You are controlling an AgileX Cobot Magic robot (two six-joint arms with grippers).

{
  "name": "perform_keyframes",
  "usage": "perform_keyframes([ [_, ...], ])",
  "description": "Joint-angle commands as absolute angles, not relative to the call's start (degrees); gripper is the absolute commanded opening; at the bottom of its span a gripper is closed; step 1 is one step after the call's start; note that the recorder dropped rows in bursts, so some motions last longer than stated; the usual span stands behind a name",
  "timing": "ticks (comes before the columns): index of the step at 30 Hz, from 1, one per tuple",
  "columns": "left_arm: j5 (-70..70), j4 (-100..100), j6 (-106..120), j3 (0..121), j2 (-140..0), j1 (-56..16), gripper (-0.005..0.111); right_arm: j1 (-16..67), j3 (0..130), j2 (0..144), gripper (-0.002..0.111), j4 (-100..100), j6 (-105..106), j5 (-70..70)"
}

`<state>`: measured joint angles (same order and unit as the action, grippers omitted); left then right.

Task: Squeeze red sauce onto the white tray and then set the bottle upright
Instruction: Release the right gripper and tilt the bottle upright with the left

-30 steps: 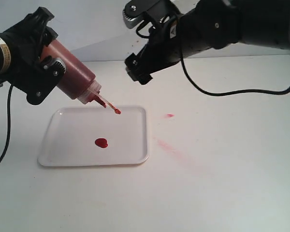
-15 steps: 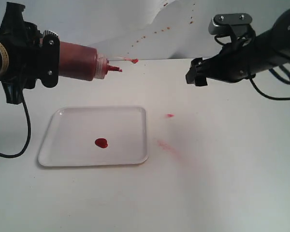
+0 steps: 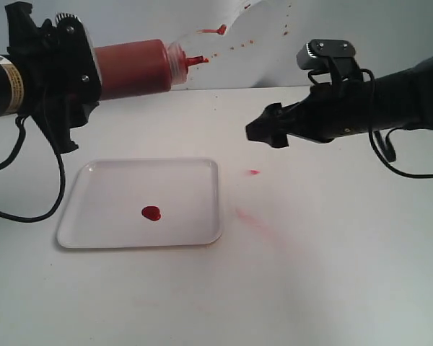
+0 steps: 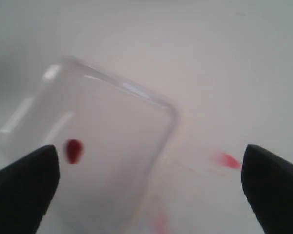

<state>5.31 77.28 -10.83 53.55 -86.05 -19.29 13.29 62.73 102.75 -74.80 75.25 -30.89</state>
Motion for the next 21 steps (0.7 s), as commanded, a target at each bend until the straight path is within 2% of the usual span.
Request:
perform_keyframes([
  [1,-1.3,76.8,-16.6,54.3,-85.3,-18.9,0.0,13.2,61.8,102.3,0.092,-91.2,93.0,-48.6],
  [4,-8.5,73.5,-21.7,54.7,-85.3,-16.0,0.0,13.2,61.8,102.3,0.092,-92.5,96.4,-53.2],
  [10,-29.2,53.4,-24.1,53.2,-85.3,-8.4,0.0,13.2,61.8,102.3,0.092,-94.1,97.5,-53.8],
  [16,-43.9,51.8,-28.2,49.5,-85.5,-7.3,0.0,13.2,62.1,102.3,0.092,-99.9,108.7,-64.8],
  [21,-54.4,47.1,-28.5,46.2,-88.6,-7.3,0.0,13.4,62.8,102.3,0.092,-99.9,109.4,-64.5],
])
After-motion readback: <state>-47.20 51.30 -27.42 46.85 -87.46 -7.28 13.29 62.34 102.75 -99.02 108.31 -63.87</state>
